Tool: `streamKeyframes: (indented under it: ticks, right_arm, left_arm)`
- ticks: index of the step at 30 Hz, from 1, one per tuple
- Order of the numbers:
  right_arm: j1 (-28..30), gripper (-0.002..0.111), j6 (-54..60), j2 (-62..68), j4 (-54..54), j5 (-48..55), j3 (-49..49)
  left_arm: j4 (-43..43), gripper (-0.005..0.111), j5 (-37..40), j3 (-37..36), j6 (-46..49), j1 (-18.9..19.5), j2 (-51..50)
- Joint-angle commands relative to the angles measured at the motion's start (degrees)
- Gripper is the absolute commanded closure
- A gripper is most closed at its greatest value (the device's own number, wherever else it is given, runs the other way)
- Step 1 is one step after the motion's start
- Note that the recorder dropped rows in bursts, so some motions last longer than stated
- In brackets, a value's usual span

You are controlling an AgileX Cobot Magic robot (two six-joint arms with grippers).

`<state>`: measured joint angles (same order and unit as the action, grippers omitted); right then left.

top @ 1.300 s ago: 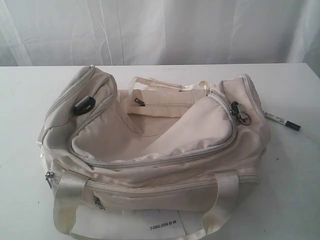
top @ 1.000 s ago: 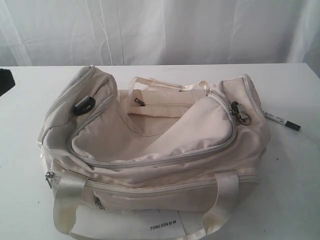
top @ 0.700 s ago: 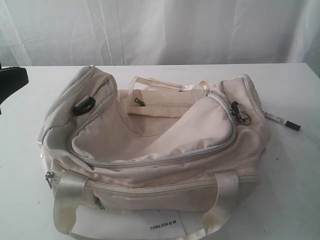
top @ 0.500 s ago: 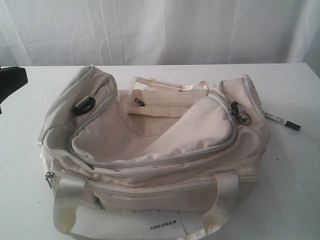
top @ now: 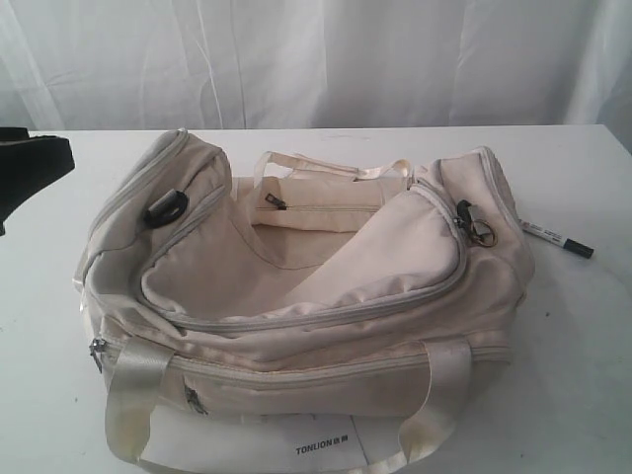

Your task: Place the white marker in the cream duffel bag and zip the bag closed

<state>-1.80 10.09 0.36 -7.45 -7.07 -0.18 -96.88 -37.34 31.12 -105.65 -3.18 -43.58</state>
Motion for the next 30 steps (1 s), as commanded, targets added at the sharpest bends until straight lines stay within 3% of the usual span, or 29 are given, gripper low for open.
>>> streamKeyframes:
  ticks: [1,4,6,10,14,21,25,30]
  right_arm:
    - [0.1,0.108,-0.5,-0.4,-0.1,-13.8,0.2]
    - [0.1,0.108,-11.4,-0.4,-0.4,-21.0,0.2]
    - [0.1,0.108,-25.5,-0.4,-0.7,-24.1,0.2]
    - [0.1,0.108,-46.8,-0.4,-0.7,-24.2,0.2]
    - [0.1,0.108,-52.8,-0.4,-0.4,-26.1,0.2]
    - [0.1,0.108,-58.6,-0.4,-0.1,-26.5,0.2]
    - [0.1,0.108,-63.4,-0.4,5.9,-14.9,-2.6]
    - [-2.2,0.108,-67.0,2.8,18.1,8.1,-13.9]
  left_arm:
    - [0.4,0.056,-1.5,0.5,0.0,0.1,0.2]
    - [0.4,0.056,-1.8,0.5,0.0,0.1,0.2]
    - [0.4,0.056,-1.8,0.5,0.0,0.1,0.2]
    - [0.5,0.056,-2.9,0.5,-0.8,0.0,0.2]
    - [0.6,0.062,-3.4,0.5,-0.8,0.0,0.2]
    - [0.8,0.093,-4.1,0.5,-0.8,0.0,0.2]
    - [0.8,0.107,-4.8,0.5,-0.8,0.0,0.2]
    - [0.8,0.107,-7.1,0.5,1.1,0.0,0.2]
